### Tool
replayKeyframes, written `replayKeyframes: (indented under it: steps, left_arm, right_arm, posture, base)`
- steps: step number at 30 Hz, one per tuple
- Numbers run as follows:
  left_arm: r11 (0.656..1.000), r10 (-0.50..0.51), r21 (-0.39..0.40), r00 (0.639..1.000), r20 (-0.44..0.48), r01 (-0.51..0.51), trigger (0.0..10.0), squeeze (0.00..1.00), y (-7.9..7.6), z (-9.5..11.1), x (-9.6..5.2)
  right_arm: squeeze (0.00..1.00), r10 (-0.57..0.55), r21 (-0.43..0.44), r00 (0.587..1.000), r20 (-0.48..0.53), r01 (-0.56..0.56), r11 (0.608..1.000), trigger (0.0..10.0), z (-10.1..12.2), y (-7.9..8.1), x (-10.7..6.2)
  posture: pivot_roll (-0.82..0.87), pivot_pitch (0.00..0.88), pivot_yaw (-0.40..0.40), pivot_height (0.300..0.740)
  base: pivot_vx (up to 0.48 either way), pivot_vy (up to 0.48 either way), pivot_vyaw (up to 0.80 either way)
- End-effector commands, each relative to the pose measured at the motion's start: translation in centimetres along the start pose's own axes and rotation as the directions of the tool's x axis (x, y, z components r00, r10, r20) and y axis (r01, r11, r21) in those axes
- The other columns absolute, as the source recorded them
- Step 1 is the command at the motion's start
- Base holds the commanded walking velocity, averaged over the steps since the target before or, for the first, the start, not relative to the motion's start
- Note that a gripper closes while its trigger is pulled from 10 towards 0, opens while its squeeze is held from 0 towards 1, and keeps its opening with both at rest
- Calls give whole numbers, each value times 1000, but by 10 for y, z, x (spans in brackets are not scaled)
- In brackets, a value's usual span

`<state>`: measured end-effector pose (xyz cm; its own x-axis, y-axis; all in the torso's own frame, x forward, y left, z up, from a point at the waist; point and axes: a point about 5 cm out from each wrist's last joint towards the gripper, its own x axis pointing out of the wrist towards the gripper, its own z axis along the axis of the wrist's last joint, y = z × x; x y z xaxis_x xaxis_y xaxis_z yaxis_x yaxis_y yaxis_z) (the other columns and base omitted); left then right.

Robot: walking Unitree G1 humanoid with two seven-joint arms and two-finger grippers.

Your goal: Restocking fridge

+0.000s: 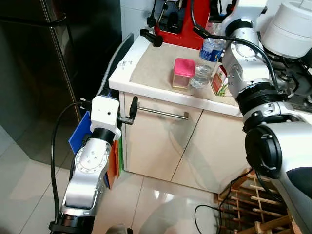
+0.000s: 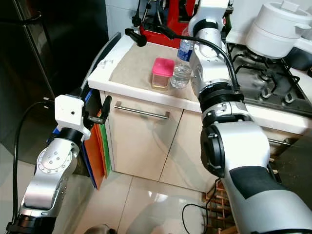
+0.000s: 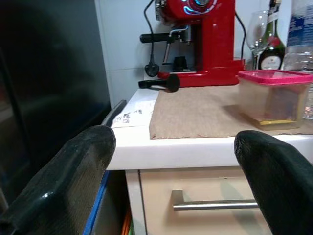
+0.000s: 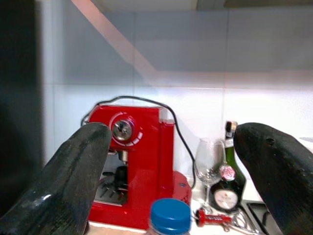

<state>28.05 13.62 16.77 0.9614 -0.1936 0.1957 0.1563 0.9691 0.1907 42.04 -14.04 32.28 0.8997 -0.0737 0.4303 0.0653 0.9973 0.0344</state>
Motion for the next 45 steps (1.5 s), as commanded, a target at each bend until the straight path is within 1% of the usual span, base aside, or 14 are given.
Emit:
replayKeyframes:
  steps: [1, 8, 11, 19, 24, 25, 26, 27, 28, 30, 31, 35, 41, 45]
  left_arm:
    - [1000, -23, -13, 1000, -5, 23, 10000, 0, -5, 2, -2]
    - [1000, -20, -14, 1000, -14, 19, 10000, 0, -4, 2, -5]
    - [1000, -18, -13, 1000, -17, 18, 10000, 0, -4, 2, -6]
    - [1000, -12, -15, 1000, -24, 12, 10000, 0, -3, 3, -7]
    - [1000, -2, -18, 1000, -31, 1, 10000, 0, -1, 3, -7]
    - [1000, -2, -20, 1000, -31, 1, 10000, 0, -1, 3, -7]
    - [1000, -2, -21, 999, -32, 1, 10000, 0, -2, 3, -7]
    - [1000, -2, -21, 999, -32, 1, 10000, 0, -2, 3, -7]
    - [1000, -1, -23, 999, -33, 0, 10000, 0, -2, 3, -7]
    - [1000, -1, -23, 999, -33, 0, 10000, 0, -2, 3, -7]
    - [1000, 0, -24, 999, -33, -1, 10000, 0, -2, 3, -7]
    - [1000, 3, -26, 999, -34, -4, 10000, 0, -1, 3, -6]
    - [1000, 4, -29, 999, -34, -5, 10000, 0, -2, 3, -5]
    - [999, 7, -34, 999, -37, -8, 10000, 0, -2, 2, -5]
  right_arm:
    - [0, -31, 9, 1000, -4, 31, 999, 10000, 5, -7, 4]
    - [0, -44, 51, 998, -45, 46, 998, 10000, 5, -10, 6]
    - [0, -31, 91, 997, -67, 37, 995, 10000, 4, -7, 7]
    - [0, -28, 135, 993, -111, 43, 990, 10000, 2, -2, 8]
    - [0, -31, 127, 991, -133, 48, 991, 10000, 0, -2, 8]
    - [0, -36, 121, 989, -145, 54, 991, 9569, -1, -3, 8]
    - [0, -52, 95, 984, -168, 68, 993, 2431, -5, -5, 7]
    - [0, -52, 95, 984, -168, 68, 993, 2431, -5, -5, 7]
    - [0, -55, 92, 982, -180, 73, 993, 588, -6, -6, 6]
    - [0, -56, 92, 981, -186, 75, 993, 588, -7, -6, 6]
    - [0, -59, 90, 980, -192, 78, 993, 0, -8, -7, 6]
    - [0, -72, 92, 976, -207, 93, 991, 0, -10, -11, 5]
    - [0, -67, 105, 974, -216, 92, 990, 0, -12, -10, 5]
    - [0, -55, 148, 970, -236, 92, 985, 0, -13, -9, 5]
  posture:
    - [166, 23, -72, 740]
    - [179, 39, -76, 740]
    - [182, 44, -77, 740]
    - [193, 50, -83, 740]
    - [193, 53, -85, 740]
    - [193, 52, -87, 740]
    - [191, 53, -88, 740]
    - [191, 53, -88, 740]
    - [190, 53, -88, 740]
    - [190, 53, -89, 740]
    - [189, 54, -89, 740]
    - [187, 54, -92, 740]
    - [185, 54, -96, 740]
    - [185, 55, -98, 740]
  base:
    - [0, 0, 0]
    - [0, 0, 0]
    - [0, 0, 0]
    - [0, 0, 0]
    - [0, 0, 0]
    - [0, 0, 0]
    - [0, 0, 0]
    - [0, 0, 0]
    - [0, 0, 0]
    - [0, 0, 0]
    - [0, 0, 0]
    - [0, 0, 0]
    - [0, 0, 0]
    - [0, 0, 0]
